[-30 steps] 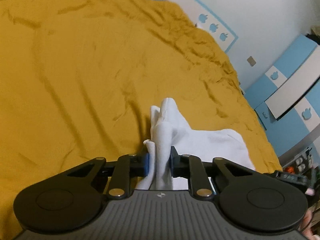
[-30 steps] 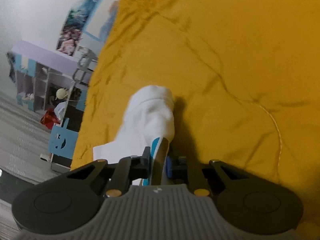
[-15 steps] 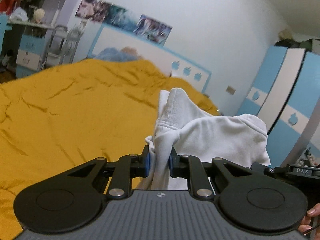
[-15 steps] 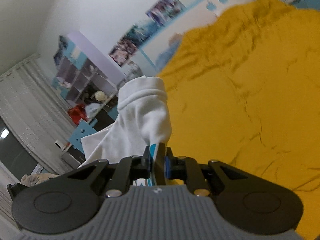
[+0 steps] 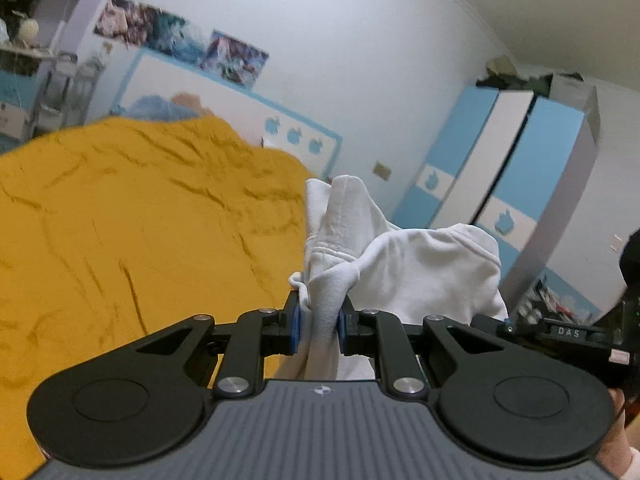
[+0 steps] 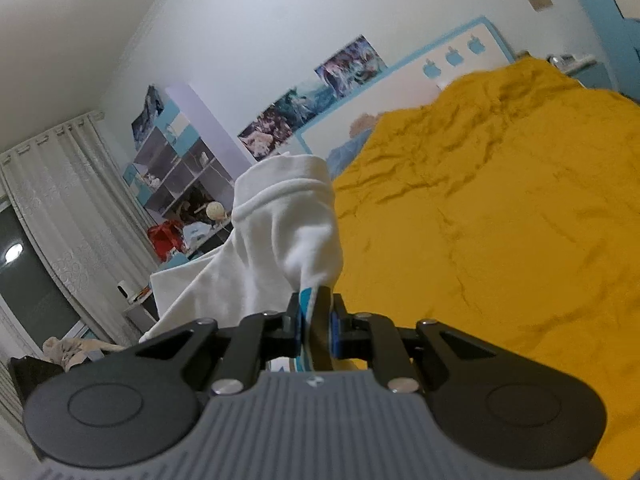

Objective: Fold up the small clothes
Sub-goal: 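Lift the sweatshirt edge with both grippers and fold it over, then lay the folded sweatshirt down and open both grippers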

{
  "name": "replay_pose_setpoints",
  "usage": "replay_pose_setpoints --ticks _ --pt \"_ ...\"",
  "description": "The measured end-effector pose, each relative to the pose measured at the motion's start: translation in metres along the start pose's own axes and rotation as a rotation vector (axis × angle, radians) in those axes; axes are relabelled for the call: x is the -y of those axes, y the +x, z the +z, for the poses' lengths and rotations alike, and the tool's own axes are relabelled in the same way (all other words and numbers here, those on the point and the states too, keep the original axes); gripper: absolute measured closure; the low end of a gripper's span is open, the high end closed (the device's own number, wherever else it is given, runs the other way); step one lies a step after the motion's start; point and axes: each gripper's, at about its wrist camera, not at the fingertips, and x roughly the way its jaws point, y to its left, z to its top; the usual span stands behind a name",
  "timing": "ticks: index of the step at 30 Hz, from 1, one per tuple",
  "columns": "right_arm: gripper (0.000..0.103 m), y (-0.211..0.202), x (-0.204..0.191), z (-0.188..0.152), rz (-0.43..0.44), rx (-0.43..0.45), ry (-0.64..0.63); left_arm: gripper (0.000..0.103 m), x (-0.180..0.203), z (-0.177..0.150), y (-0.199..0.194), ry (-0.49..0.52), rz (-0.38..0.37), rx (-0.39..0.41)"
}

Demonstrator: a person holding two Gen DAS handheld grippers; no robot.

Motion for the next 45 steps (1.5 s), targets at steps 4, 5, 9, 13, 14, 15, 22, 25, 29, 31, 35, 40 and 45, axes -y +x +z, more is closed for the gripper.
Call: replay_pose_setpoints --ticks 4,5,9,13,14,15,22,25,29,31,35,40,45 --pt "0.095 -0.017 0.02 -0.019 -0.048 -0.058 0.014 0.084 -0.008 -0.02 0.019 -0.027 0.028 -0.101" --pt "0.095 -0.014 0.026 -0.023 -0.059 -0.078 0.024 0.084 -0.011 -0.024 0.026 -0.028 0.043 -0.119" --pt "0.095 0.016 0.055 -0.039 -0.099 -0.149 0.052 0.084 -0.037 -0.032 0.064 -0.046 0.091 -0.192" --pt "0.095 0.056 0.077 -0.041 -0.142 -0.206 0.047 0.084 -0.063 -0.037 0.096 -0.067 0.12 -0.277" --pt "0.095 0.066 0.081 -0.041 -0.155 -0.221 0.04 0.084 -0.07 -0.037 0.106 -0.072 0.125 -0.299" --pt "0.094 0.076 0.086 -0.041 -0.169 -0.237 0.036 0.084 -0.077 -0.038 0.116 -0.08 0.129 -0.324" --pt "0.094 0.139 0.126 -0.055 -0.265 -0.35 0.024 0.084 -0.112 -0.072 0.163 -0.127 0.156 -0.468" --pt "0.093 0.157 0.144 -0.063 -0.302 -0.39 0.034 0.08 -0.126 -0.083 0.173 -0.149 0.169 -0.506" --pt "0.088 0.16 0.162 -0.066 -0.35 -0.387 0.027 0.067 -0.136 -0.082 0.169 -0.148 0.177 -0.507" --pt "0.087 0.151 0.163 -0.061 -0.394 -0.367 -0.006 0.063 -0.135 -0.075 0.163 -0.112 0.195 -0.49" --pt "0.087 0.13 0.151 -0.052 -0.421 -0.355 -0.082 0.064 -0.116 -0.066 0.141 0.019 0.291 -0.449" --pt "0.087 0.101 0.115 -0.052 -0.389 -0.363 -0.181 0.066 -0.087 -0.057 0.11 0.084 0.241 -0.422" --pt "0.087 0.063 0.076 -0.072 -0.343 -0.378 -0.269 0.07 -0.048 -0.063 0.086 0.143 0.19 -0.443"
